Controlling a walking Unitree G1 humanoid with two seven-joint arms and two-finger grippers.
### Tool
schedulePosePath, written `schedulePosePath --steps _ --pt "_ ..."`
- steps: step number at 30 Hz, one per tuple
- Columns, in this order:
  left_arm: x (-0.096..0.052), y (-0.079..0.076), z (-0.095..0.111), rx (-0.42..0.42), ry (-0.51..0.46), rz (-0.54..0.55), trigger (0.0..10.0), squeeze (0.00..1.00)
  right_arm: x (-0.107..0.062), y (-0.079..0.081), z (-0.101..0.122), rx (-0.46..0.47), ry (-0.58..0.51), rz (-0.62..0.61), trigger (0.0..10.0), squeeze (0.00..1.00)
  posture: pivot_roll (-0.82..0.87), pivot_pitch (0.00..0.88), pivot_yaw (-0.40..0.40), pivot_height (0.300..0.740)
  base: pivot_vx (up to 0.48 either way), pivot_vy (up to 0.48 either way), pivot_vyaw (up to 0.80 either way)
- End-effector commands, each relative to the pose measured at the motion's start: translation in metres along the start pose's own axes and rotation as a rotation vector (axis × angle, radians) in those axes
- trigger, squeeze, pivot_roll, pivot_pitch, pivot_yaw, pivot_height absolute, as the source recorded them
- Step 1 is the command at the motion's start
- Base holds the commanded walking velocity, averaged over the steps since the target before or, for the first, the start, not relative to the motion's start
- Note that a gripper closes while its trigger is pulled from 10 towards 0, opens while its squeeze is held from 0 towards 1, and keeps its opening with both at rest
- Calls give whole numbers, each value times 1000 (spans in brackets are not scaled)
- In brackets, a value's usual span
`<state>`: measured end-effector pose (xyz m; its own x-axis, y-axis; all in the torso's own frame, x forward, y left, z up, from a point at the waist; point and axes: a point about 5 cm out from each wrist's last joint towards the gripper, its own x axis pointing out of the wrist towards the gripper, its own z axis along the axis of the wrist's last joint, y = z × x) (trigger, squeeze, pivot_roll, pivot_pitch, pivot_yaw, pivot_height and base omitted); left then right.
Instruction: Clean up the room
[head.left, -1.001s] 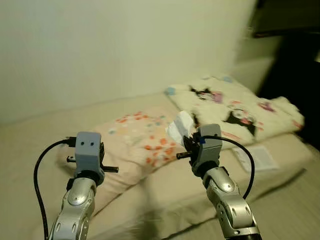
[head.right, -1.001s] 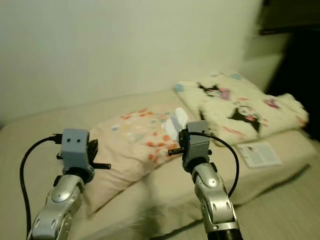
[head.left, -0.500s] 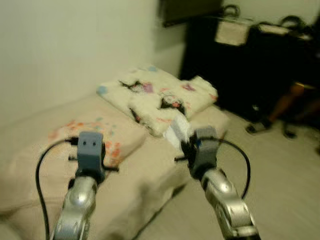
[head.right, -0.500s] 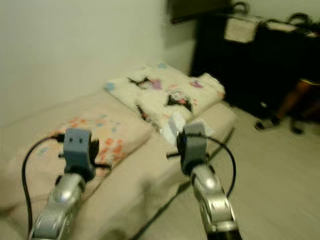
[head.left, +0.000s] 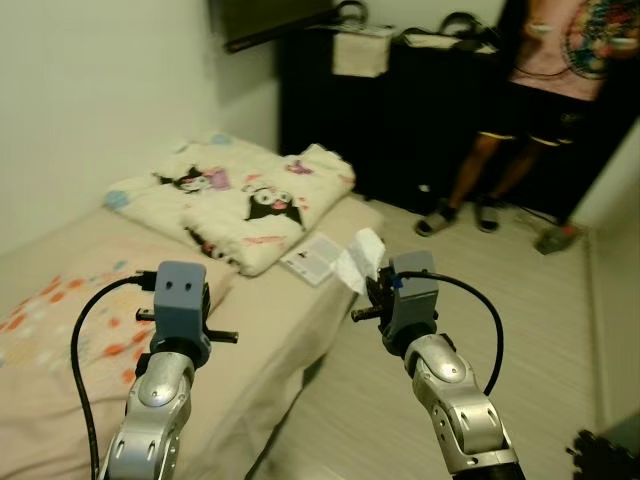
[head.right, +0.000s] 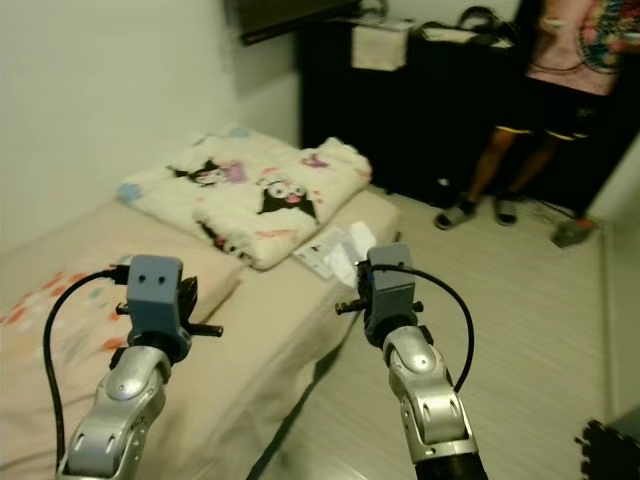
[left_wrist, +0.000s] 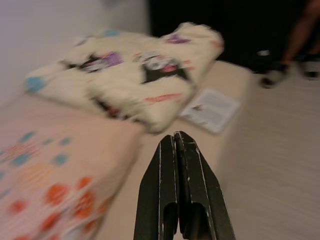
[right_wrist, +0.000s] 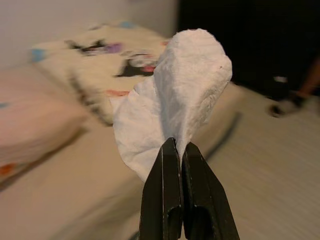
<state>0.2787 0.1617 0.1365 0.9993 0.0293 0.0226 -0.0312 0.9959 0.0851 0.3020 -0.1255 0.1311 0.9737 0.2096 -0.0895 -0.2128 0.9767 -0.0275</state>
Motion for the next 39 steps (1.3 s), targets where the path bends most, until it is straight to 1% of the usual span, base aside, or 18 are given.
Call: schedulePosePath --steps 1,4,9,11,12,14,15,18,21,22,25,30,32,39 --pt "-1 1 -3 11 15 0 10000 0 -2 -2 -4 4 14 -17 10000 0 -74 47 -43 740 0 0 -800" --pt "-1 1 -4 13 16 -1 10000 0 -2 -3 -4 6 16 -19 10000 0 -74 47 -43 740 0 0 -800" --pt "-2 8 -7 10 28 17 10000 0 -2 -6 -8 -2 23 -41 10000 0 -74 49 -30 740 0 0 -800" --pt "-3 17 -9 2 33 43 10000 0 -5 -18 -13 -10 33 -100 10000 0 -70 51 -26 740 0 0 -800" --pt "-3 17 -9 2 33 43 10000 0 -5 -18 -13 -10 33 -100 10000 0 -70 51 -26 740 0 0 -800" --pt "-4 23 -10 -2 35 58 10000 0 -7 -27 -16 -12 37 -149 10000 0 -71 50 -21 740 0 0 -800" --pt "-4 23 -10 -2 35 58 10000 0 -7 -27 -16 -12 37 -149 10000 0 -71 50 -21 740 0 0 -800" --pt "-4 31 -14 -13 49 101 10000 0 -10 -34 -19 -13 36 -201 10000 0 -71 48 -19 740 0 0 -800" --pt "-4 33 -14 -13 51 106 10000 0 -10 -35 -20 -15 36 -207 10000 0 -71 48 -19 740 0 0 -800" --pt "-4 35 -15 -26 55 117 10000 0 -10 -35 -20 -10 32 -215 10000 0 -71 42 -13 740 0 0 -800" --pt "-3 38 -16 -27 58 124 10000 0 -11 -36 -21 12 20 -237 10000 0 -73 40 -10 740 0 0 -800" --pt "-3 37 -15 -29 54 122 10000 0 -11 -37 -21 2 19 -239 10000 0 -71 35 -10 740 0 0 -800" --pt "-4 36 -16 -33 56 118 10000 0 -11 -37 -20 -17 6 -234 10000 0 -71 36 -9 740 0 0 -800" --pt "-5 34 -17 -36 60 111 10000 0 -10 -32 -16 -12 -13 -199 10000 0 -71 33 -9 740 0 0 -800"
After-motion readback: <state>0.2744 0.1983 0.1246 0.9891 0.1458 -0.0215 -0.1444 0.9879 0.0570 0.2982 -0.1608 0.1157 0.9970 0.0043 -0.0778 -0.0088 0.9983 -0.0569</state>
